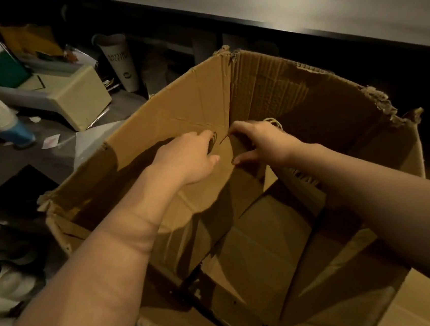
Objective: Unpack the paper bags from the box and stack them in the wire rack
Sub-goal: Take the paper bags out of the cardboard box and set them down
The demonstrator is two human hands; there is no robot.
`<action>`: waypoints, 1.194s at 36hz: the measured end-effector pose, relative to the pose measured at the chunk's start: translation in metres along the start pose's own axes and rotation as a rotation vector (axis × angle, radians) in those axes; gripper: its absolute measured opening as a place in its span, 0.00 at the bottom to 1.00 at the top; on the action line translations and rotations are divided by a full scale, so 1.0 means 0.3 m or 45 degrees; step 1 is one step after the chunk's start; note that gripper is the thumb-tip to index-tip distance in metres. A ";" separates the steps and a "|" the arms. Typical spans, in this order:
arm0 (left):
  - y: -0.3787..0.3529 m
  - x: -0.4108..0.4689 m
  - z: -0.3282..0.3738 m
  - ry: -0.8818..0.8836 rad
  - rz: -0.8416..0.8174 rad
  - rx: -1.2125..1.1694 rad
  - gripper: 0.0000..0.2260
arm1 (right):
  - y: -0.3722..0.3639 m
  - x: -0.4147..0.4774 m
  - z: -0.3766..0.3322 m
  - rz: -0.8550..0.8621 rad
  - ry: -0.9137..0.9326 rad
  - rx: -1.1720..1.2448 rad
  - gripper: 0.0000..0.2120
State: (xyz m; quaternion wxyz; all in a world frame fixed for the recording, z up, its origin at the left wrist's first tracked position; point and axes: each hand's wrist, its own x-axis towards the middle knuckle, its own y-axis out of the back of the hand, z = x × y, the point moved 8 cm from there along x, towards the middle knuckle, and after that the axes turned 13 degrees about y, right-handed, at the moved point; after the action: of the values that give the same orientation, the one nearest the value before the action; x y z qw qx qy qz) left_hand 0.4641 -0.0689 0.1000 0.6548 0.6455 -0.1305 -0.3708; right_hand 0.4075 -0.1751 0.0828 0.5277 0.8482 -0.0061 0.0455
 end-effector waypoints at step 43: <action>0.113 -0.044 -0.058 0.113 0.135 -0.223 0.21 | -0.123 -0.157 0.115 -0.743 -0.420 -0.140 0.34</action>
State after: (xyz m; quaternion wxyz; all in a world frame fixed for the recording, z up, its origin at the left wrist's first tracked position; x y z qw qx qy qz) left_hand 0.4769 -0.0510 0.1337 0.7324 0.5939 -0.1024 -0.3167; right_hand 0.3652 -0.1914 0.0306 0.5553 0.7804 0.1492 -0.2457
